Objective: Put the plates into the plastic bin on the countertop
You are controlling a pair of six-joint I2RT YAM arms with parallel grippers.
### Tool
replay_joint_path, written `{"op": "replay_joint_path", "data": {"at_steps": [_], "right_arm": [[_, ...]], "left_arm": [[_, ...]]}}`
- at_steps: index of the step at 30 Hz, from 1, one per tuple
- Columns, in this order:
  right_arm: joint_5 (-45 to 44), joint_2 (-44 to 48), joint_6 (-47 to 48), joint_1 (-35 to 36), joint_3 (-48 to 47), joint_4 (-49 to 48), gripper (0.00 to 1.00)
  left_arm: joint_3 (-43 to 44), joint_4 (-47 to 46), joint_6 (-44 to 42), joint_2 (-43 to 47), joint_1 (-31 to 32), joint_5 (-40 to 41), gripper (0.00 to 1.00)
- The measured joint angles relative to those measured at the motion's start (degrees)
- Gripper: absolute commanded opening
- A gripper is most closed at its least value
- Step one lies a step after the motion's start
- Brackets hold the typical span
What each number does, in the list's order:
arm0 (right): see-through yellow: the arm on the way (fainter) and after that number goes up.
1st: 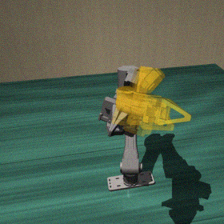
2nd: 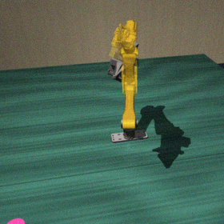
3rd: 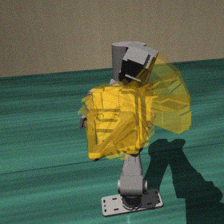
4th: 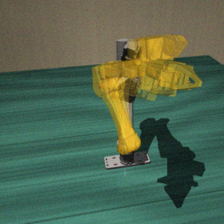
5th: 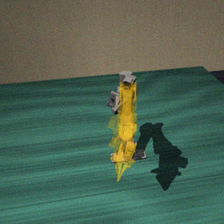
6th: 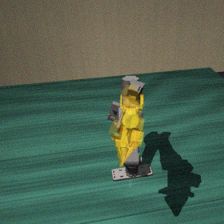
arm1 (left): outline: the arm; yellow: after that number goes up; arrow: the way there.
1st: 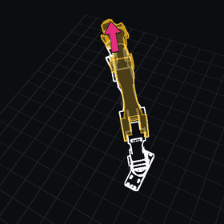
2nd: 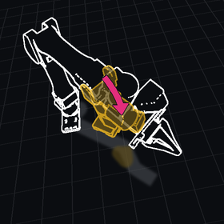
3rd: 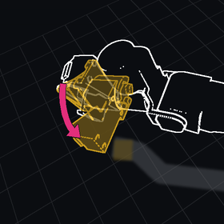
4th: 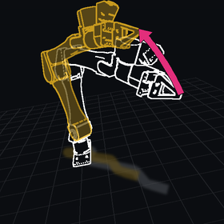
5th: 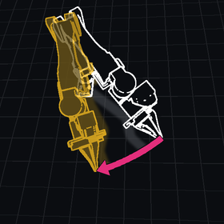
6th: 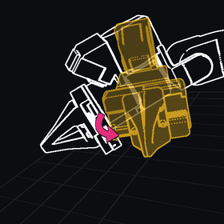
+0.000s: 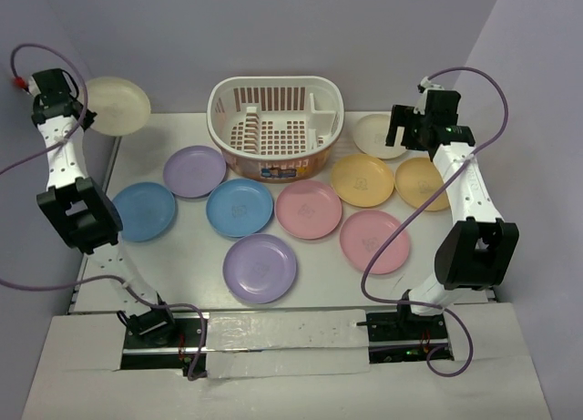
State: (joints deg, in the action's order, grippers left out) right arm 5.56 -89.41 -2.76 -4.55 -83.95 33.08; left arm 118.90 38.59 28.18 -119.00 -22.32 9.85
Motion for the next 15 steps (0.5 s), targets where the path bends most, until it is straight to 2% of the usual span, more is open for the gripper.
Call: {"op": "replay_joint_path", "data": {"at_steps": [5,8,11,15], "right_arm": [[0.6,-0.9,-1.3,-1.5,-3.2,0.4,1.00],[1.3,-3.1,-2.3,-2.6,-5.6,0.7,1.00],[1.9,-6.6,-3.2,-4.0,-8.7,1.5,1.00],[3.0,-11.2,-4.3,-6.3,-13.2,3.3,1.00]], "left_arm": [[-0.6,-6.0,-2.3,9.8,1.2,2.3,0.00],[-3.7,-11.1,-4.5,16.2,4.5,2.8,0.00],[-5.3,-15.4,-8.4,20.2,13.4,4.5,0.00],[-5.2,-19.5,-12.9,19.6,27.6,4.7,0.00]]}}
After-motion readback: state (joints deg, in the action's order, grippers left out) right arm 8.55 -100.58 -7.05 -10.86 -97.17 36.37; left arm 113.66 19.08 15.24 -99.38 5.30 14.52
